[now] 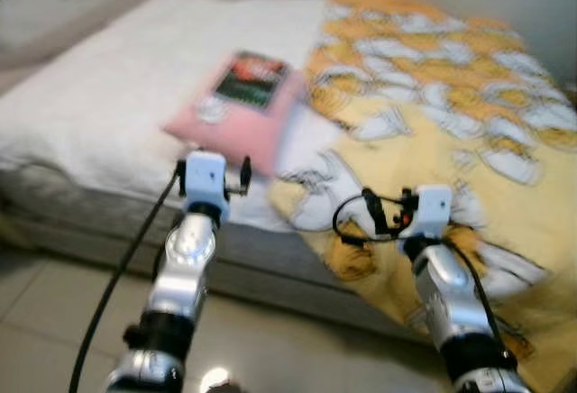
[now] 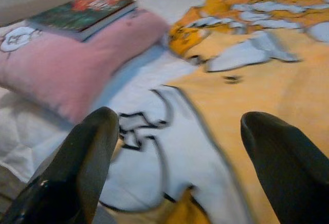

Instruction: Clean up the room

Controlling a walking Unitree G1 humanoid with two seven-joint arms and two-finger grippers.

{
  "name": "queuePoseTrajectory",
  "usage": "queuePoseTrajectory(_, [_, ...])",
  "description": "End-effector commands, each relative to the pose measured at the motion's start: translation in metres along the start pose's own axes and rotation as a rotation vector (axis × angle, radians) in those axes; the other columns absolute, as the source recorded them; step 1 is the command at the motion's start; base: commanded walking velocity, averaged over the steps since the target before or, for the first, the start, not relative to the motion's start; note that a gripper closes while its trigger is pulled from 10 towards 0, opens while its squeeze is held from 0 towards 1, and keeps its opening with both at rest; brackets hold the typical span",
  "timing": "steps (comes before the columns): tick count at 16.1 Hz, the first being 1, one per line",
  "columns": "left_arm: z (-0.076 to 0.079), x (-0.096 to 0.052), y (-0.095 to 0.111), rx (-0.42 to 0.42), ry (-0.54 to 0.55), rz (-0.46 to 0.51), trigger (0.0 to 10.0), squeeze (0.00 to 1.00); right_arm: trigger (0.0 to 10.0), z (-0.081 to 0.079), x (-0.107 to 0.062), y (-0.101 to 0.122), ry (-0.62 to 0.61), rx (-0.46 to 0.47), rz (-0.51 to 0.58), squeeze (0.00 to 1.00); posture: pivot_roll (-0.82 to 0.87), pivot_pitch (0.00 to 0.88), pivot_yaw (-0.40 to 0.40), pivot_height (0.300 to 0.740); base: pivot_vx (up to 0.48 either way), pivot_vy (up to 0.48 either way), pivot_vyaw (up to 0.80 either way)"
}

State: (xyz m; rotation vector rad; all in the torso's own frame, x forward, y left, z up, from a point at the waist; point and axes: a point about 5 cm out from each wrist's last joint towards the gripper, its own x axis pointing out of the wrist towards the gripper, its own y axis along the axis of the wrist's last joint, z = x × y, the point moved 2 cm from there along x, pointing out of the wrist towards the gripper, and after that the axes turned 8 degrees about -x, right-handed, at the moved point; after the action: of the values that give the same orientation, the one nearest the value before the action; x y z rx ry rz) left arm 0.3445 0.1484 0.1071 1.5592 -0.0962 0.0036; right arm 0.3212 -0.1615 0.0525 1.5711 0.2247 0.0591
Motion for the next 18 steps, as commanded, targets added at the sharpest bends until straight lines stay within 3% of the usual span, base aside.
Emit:
queuePoseTrajectory(1, [-0.004,0.002,0.001,0.002,0.007,-0.001,10.0,0.0,10.0,-0.003,0.002,0.002,0.008,-0.008,0.004,0.0,0.13,0.0,-0.037,0.74,0.48,0.0,0.0])
queuePoseTrajectory(11, [-0.004,0.009,0.004,0.006,-0.039,0.015,10.0,0.0,10.0,-0.003,0.007,0.011,-0.035,-0.049,0.051,0.0,0.14,0.0,-0.056,0.74,0.455,0.037,0.0])
queuePoseTrajectory(14, [-0.002,0.011,0.005,0.001,-0.054,0.01,10.0,0.0,10.0,-0.003,0.009,0.013,-0.037,-0.045,0.056,0.0,0.14,0.0,-0.056,0.74,0.0,0.48,0.0])
queuePoseTrajectory(16, [0.0,0.013,0.007,0.117,-0.061,0.024,10.0,0.0,10.0,-0.005,0.01,0.013,-0.045,-0.037,0.062,0.0,0.14,0.0,-0.046,0.74,0.0,0.24,0.0])
queuePoseTrajectory(18, [-0.001,0.014,0.006,0.077,-0.06,0.019,10.0,0.0,10.0,-0.006,0.009,0.013,-0.062,-0.016,0.073,0.0,0.13,0.0,-0.04,0.74,0.0,0.0,0.0])
